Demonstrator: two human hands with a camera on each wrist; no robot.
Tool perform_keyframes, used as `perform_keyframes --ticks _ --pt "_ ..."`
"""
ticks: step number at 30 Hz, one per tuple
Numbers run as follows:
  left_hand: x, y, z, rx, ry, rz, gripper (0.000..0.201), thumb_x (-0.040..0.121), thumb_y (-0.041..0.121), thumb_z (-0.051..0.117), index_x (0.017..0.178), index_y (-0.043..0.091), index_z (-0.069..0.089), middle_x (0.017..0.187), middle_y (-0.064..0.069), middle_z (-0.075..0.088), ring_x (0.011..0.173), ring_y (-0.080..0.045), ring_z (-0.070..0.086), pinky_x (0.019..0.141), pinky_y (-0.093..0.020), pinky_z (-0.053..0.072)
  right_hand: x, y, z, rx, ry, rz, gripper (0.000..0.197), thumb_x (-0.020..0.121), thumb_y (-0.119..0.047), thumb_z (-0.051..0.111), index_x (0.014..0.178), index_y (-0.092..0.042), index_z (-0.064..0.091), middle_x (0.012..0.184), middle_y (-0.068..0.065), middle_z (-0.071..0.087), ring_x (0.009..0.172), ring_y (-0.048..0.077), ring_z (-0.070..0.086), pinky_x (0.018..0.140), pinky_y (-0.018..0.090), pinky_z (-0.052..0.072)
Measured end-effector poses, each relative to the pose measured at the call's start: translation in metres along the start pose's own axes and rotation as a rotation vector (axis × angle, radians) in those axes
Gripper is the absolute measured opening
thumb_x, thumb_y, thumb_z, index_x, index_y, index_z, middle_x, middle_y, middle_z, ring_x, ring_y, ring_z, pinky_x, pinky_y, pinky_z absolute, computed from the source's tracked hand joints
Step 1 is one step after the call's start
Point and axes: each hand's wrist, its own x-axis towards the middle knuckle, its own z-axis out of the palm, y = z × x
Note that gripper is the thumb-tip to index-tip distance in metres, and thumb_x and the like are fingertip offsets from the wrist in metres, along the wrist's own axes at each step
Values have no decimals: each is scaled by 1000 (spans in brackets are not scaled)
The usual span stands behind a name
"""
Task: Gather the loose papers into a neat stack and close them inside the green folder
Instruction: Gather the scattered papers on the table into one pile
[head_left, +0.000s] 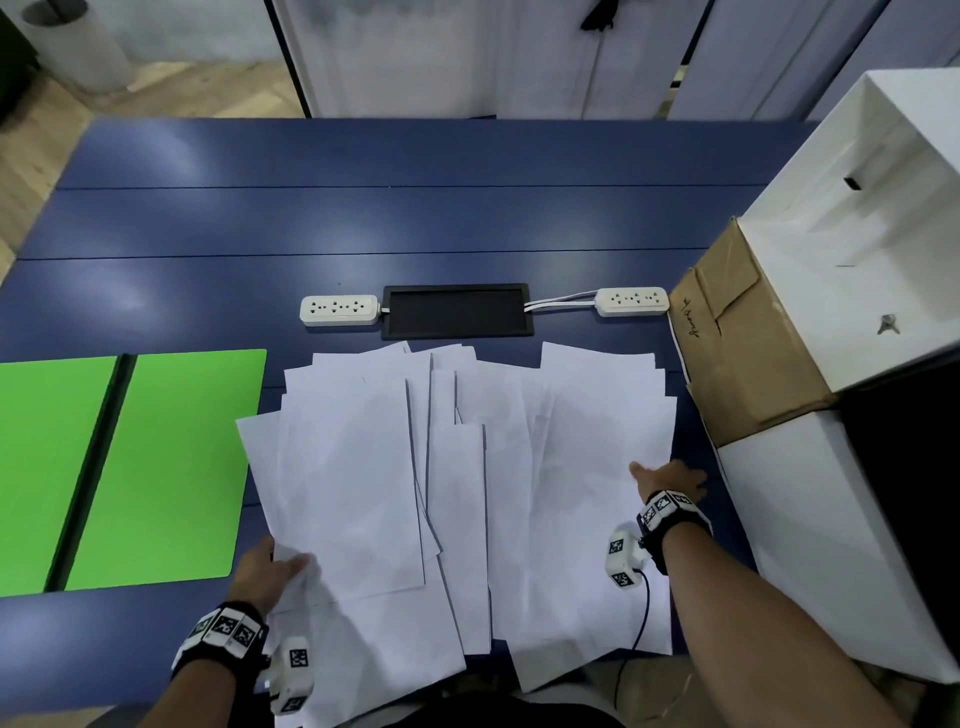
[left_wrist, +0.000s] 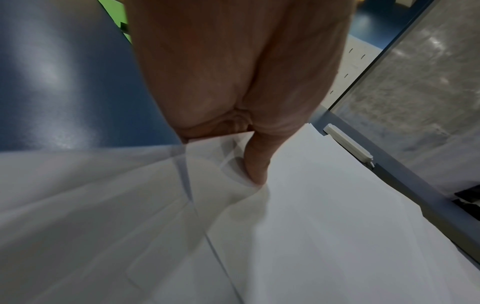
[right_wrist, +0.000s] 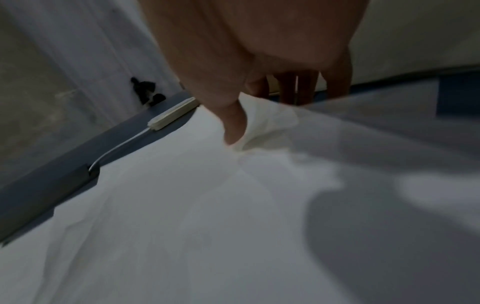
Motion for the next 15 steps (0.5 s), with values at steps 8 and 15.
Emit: perform_keyframes --ticks 8,15 --pt "1 3 -1 78 28 14 22 84 5 75 100 -4 63 93 -21 70 83 -32 65 72 -36 48 2 4 8 152 -122 20 71 77 -14 83 131 4 41 133 26 58 115 43 62 93 47 53" --pt "-1 5 -3 43 -3 22 21 84 -1 73 103 -2 65 95 -19 71 84 -30 65 76 -36 48 2 10 -10 278 -125 -238 41 83 -6 78 121 2 66 122 20 70 113 39 66 97 42 52"
